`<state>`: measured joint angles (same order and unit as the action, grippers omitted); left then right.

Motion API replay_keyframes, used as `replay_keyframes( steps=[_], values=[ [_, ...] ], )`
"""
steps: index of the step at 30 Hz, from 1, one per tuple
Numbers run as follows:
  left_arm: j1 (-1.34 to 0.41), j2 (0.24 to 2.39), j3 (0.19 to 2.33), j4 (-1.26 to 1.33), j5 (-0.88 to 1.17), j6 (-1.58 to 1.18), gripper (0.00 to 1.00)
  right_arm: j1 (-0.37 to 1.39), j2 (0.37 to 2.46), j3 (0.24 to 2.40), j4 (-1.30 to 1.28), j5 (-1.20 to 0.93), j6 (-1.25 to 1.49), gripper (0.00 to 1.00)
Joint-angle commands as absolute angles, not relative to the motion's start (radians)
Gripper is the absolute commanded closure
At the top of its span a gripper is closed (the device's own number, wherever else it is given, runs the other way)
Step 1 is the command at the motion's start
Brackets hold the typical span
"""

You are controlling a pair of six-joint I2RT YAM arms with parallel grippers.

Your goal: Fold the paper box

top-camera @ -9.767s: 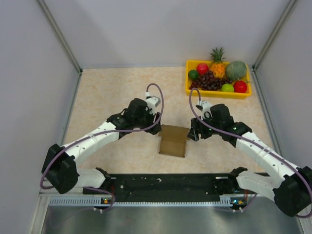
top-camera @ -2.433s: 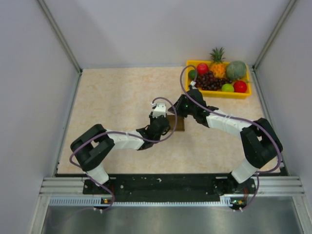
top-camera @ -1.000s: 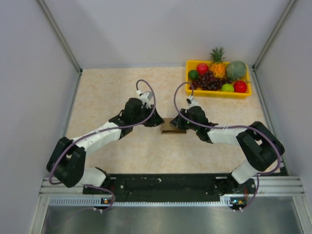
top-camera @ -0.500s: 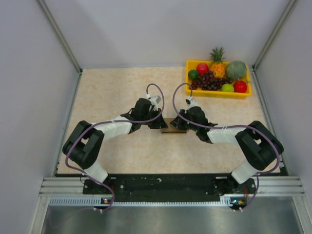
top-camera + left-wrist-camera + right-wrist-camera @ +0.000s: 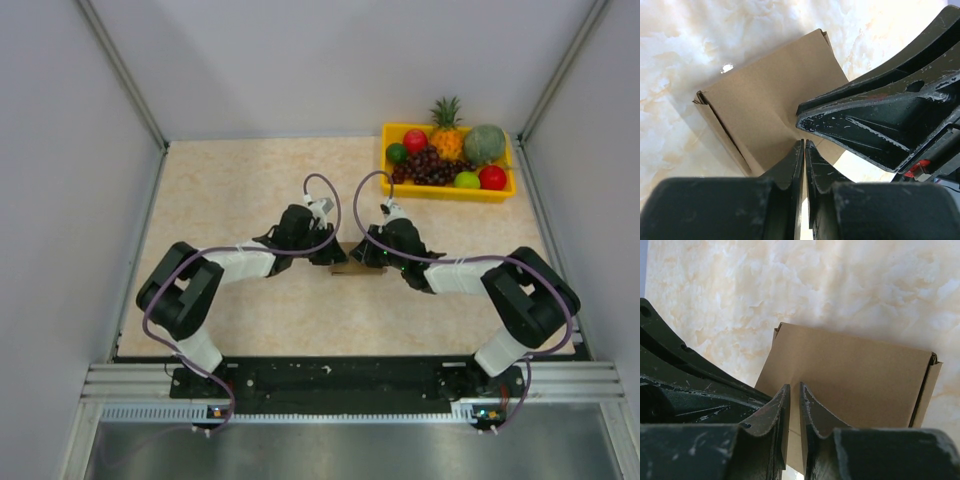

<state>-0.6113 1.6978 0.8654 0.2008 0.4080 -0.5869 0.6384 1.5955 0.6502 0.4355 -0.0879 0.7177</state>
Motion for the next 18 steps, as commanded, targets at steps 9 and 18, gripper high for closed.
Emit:
replay_keyframes(
  steps=[9,18],
  values=[
    [-0.542,1.505,0.879,-0.059,0.263,-0.603,0.72,0.646,1.594,0.744,0.318,-0.100,0.658,0.85],
    [-0.509,1.557,0.897,-0.134,0.279,-0.601,1.00,0.647,1.598,0.753,0.310,-0.095,0.653,0.84]
  ],
)
